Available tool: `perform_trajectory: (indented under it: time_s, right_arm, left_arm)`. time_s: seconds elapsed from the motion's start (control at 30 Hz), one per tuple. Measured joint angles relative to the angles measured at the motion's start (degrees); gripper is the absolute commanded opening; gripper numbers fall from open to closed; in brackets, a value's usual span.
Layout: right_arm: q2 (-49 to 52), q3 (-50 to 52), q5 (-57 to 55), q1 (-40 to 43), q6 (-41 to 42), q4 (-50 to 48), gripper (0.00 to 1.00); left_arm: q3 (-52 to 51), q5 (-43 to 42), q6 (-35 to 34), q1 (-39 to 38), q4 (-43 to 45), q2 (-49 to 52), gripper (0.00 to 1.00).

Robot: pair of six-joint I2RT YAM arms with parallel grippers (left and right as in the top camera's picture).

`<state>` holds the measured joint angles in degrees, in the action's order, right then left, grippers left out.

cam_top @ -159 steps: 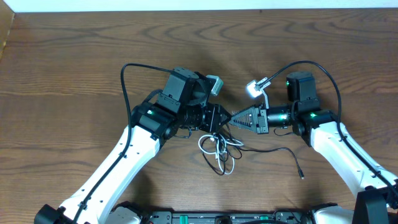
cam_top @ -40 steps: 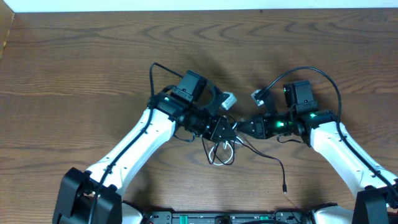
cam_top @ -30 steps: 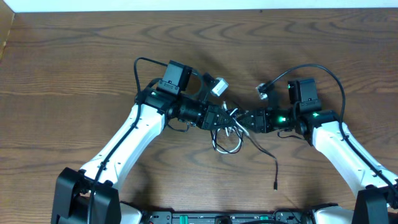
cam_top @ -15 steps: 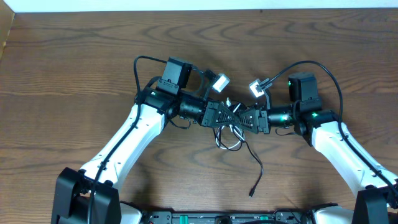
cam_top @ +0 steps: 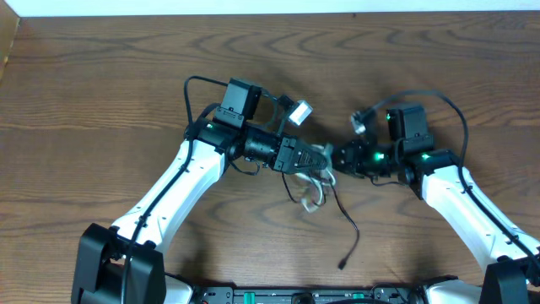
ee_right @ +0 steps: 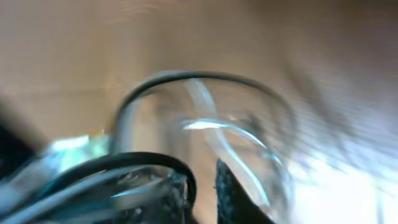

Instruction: Untangle cables

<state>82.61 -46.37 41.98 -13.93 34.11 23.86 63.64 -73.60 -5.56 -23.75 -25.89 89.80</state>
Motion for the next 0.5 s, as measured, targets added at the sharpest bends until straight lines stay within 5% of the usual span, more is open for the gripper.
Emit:
perform_trajectory:
  time_s: [0.3, 0.5]
  right_arm:
    - [0.6, 0.4, -29.0, 0.4, 5.3, 15.6, 0.12]
    - [0.6, 0.4, -29.9, 0.7, 3.3, 12.7, 0.17]
  left_arm:
    - [0.0, -2.6, 0.0, -0.1, -0.7, -0.2, 0.28]
    - [0.0, 4.6, 0.0, -0.2, -5.2, -0.2, 0.28]
